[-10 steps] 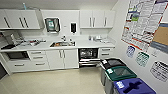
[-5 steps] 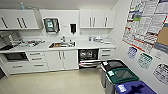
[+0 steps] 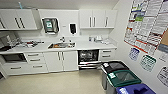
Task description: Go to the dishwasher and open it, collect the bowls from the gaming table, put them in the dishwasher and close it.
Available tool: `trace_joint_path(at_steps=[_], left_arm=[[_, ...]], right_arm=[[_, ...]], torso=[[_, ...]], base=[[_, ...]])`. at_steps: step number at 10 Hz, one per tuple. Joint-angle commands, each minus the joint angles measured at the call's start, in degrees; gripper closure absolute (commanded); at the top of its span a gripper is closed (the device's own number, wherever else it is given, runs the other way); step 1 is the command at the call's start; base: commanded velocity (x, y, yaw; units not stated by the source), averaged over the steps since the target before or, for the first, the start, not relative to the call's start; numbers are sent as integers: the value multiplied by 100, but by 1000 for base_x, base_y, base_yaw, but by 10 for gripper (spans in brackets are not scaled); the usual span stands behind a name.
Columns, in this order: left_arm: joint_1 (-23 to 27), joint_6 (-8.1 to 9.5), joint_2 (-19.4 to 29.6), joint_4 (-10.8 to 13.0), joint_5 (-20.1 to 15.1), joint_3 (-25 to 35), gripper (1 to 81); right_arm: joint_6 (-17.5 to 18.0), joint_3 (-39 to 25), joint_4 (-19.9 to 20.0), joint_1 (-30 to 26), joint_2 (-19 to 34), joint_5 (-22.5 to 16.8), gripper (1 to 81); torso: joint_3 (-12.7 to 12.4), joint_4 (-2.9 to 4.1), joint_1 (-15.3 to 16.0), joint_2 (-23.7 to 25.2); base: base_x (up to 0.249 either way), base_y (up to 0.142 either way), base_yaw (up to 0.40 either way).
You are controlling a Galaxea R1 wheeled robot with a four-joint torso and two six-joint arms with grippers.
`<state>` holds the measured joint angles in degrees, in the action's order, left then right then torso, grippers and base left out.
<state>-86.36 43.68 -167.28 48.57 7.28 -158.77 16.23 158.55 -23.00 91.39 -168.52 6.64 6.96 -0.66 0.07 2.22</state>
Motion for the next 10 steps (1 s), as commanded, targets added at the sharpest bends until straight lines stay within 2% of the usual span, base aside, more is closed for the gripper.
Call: trace_joint_path(at_steps=[1,3,10], left_arm=[[220,0,98,-40,-227,-40,811],[220,0,98,-40,-227,-40,811],[228,0,107,-40,-236,-40,811]], right_arm=[[-32,43,-38,-169,79,-269,811],[-32,43,-38,-177,71,-278,811],[-49,43,-38,-186,71,-278,811]], torso=[[0,0,0,0],[0,0,0,2],[0,0,0,0]], base=[[111,61,0],[109,61,0],[93,0,0]])
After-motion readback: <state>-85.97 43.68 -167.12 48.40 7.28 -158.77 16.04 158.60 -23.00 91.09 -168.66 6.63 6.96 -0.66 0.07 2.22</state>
